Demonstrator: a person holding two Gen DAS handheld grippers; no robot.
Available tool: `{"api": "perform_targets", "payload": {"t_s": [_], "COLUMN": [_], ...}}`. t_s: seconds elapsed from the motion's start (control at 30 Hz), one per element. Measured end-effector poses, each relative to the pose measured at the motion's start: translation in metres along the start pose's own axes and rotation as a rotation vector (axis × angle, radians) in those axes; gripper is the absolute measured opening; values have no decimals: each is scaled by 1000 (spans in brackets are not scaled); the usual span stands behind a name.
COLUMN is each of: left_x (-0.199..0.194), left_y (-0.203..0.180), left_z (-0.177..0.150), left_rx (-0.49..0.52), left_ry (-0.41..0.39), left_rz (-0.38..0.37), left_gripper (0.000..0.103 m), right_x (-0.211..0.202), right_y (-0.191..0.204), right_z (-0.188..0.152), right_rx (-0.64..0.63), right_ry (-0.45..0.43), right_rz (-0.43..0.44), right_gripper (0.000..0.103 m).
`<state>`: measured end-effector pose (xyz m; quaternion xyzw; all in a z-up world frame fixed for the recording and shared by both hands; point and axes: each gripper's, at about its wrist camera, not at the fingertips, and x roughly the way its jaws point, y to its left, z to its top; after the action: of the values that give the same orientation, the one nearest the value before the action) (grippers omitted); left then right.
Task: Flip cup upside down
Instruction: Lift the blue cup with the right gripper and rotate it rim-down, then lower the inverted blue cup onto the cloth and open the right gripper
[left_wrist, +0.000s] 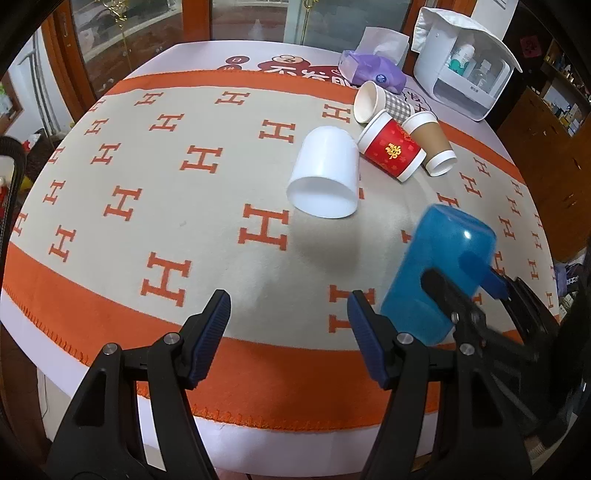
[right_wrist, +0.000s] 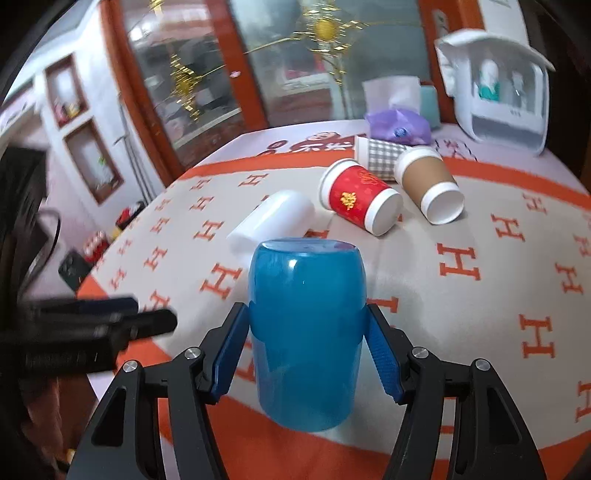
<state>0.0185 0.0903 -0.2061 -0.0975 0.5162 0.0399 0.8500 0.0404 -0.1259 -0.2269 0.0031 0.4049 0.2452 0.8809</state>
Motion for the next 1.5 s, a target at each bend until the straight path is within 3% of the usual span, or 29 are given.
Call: {"api": "perform_targets", "payload": {"t_s": [0.3,0.8,1.17,1.37,1.5], "left_x": [-2,-18,-56,-89,-110], "left_y": [-1,-8,-24,-41,-57], "left_z": [-9,-22,-20,-10,-5], "left_rx": [-4,22,77,85,94], "left_ry": [-11,-38,-63,-79,-98], "left_rz": [13,24,36,-9,-26], "left_gripper": [63,63,68,69,69], "right_x": [-16,-27,-83,-123,-153], "right_y": [19,18,10,6,-1], "right_z": [-24,-34,-13,8,22], "right_rx": [-95,-54,75,137,200], "right_ry": [8,79,143,145,139], "right_rz": [-27,1,36,-36,-61], "right_gripper": [64,74,74,75,82]}}
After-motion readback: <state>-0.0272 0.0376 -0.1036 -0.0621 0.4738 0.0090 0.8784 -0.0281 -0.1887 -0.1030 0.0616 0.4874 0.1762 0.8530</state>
